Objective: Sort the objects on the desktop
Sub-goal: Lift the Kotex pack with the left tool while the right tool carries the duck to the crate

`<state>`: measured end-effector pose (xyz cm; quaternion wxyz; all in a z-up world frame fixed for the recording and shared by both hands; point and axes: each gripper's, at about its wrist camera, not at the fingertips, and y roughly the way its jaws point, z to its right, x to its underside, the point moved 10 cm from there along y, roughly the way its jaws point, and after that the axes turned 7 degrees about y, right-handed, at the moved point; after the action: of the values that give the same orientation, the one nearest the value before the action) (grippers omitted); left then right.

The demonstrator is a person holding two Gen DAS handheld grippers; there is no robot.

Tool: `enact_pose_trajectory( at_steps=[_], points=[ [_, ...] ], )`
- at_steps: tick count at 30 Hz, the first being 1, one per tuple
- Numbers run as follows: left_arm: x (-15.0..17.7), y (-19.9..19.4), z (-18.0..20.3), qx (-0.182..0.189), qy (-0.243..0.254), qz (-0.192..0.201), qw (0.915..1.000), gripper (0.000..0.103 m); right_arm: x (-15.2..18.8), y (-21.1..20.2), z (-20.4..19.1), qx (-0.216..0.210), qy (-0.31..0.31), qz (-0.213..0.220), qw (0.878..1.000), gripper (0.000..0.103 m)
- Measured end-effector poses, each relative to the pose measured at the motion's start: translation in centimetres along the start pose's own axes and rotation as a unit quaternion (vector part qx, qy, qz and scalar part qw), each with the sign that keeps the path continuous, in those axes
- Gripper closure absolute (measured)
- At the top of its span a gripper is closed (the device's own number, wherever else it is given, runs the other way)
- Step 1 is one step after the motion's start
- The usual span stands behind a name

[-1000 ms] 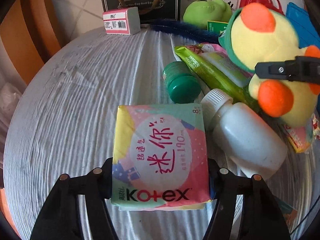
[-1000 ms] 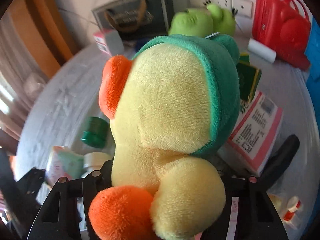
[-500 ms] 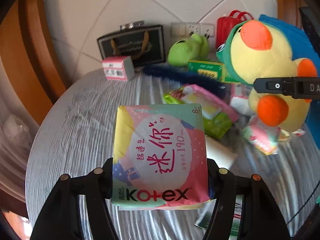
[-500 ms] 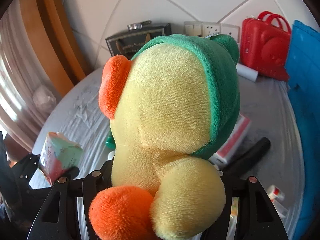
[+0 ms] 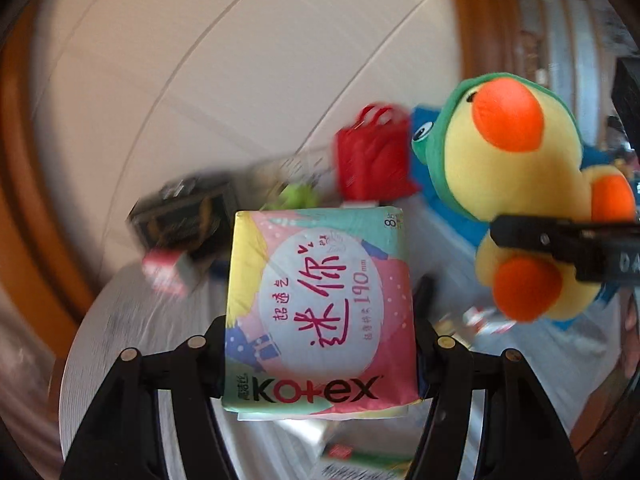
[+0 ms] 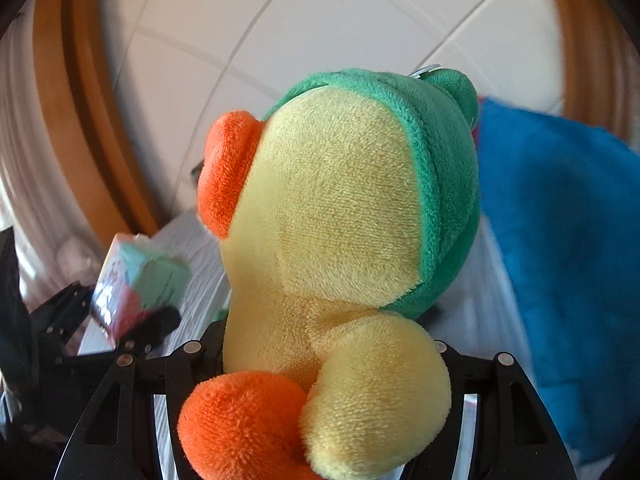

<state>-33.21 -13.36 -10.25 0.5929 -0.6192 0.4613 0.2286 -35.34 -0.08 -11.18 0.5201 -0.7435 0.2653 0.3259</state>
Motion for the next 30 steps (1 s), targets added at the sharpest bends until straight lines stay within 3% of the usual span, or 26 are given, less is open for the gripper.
enact_pose_trajectory(
  at_steps=[5,9,14,20,27,28,30],
  points=[
    [-7.3,-1.3,7.3,0.062,0.043,0.059,0.9954,0.04,-3.1,-8.6,5.0,0.043,0.032,0.077,0.996,0.041],
    [-13.3,-1.6,14.8,0.111,0.08,0.097,0.9858,0.04,-6.2,-15.7,10.8,0.091,0.057,0.138,0.985,0.04],
    [-19.0,-0.2,22.5,0.143,0.091,0.115,0.9788,0.04,-9.5,-21.2,18.9,0.147,0.07,0.168,0.972,0.04],
    [-24.6,2.5,29.4,0.143,0.089,0.127,0.9775,0.039,-10.4,-23.8,28.1,0.163,0.081,0.152,0.971,0.04],
    [-29.3,4.8,35.3,0.128,0.099,0.113,0.9803,0.038,-12.4,-22.1,35.0,0.154,0.097,0.135,0.974,0.038],
    [-29.8,5.0,35.8,0.124,0.098,0.111,0.9812,0.037,-13.3,-21.7,35.6,0.153,0.102,0.136,0.974,0.037],
    [-31.0,5.6,35.6,0.111,0.095,0.108,0.9832,0.034,-15.0,-21.0,37.2,0.161,0.105,0.133,0.972,0.024]
  ],
)
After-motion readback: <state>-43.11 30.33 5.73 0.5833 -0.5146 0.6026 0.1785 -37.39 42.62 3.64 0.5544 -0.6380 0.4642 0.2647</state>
